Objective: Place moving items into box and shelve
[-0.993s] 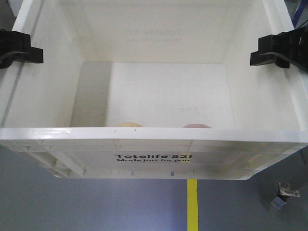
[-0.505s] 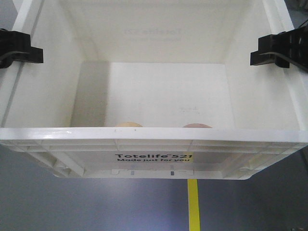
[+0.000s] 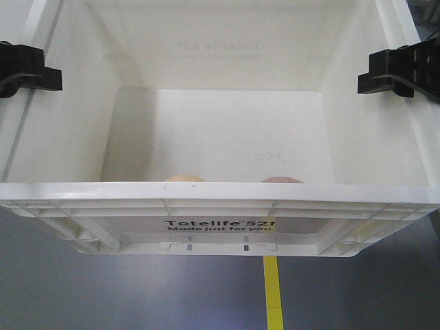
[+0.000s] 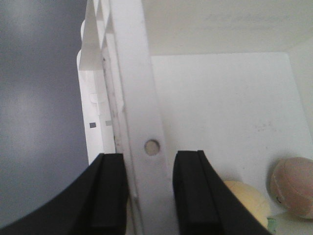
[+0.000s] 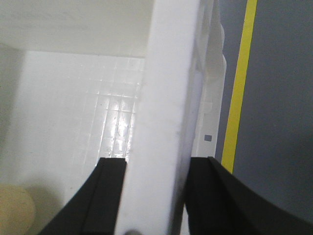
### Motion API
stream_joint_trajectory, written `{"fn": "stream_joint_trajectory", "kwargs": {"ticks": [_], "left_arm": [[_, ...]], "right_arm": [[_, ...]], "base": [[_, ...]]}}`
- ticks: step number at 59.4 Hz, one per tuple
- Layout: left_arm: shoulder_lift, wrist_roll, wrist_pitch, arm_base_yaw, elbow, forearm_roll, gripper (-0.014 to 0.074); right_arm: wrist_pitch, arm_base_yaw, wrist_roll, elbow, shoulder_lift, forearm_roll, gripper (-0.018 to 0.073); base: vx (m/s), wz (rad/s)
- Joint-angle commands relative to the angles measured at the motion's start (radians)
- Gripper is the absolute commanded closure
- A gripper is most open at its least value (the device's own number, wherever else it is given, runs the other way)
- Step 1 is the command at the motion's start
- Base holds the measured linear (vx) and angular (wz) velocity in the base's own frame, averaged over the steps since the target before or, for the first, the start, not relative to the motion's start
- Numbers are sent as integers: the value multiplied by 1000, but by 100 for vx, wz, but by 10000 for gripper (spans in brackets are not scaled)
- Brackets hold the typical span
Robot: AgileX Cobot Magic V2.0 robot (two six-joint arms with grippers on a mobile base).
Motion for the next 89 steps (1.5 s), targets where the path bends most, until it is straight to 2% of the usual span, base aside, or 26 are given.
{"fn": "stream_joint_trajectory", "kwargs": {"ticks": [1, 89], "left_arm": [[-29, 14, -130, -6, -49, -30, 603], [-29, 14, -130, -6, -49, -29, 603]], "right_arm": [[-132, -5, -19, -38, -31, 22, 565], [-131, -5, -19, -38, -31, 22, 565]], "base": [[49, -8], [50, -5]]}}
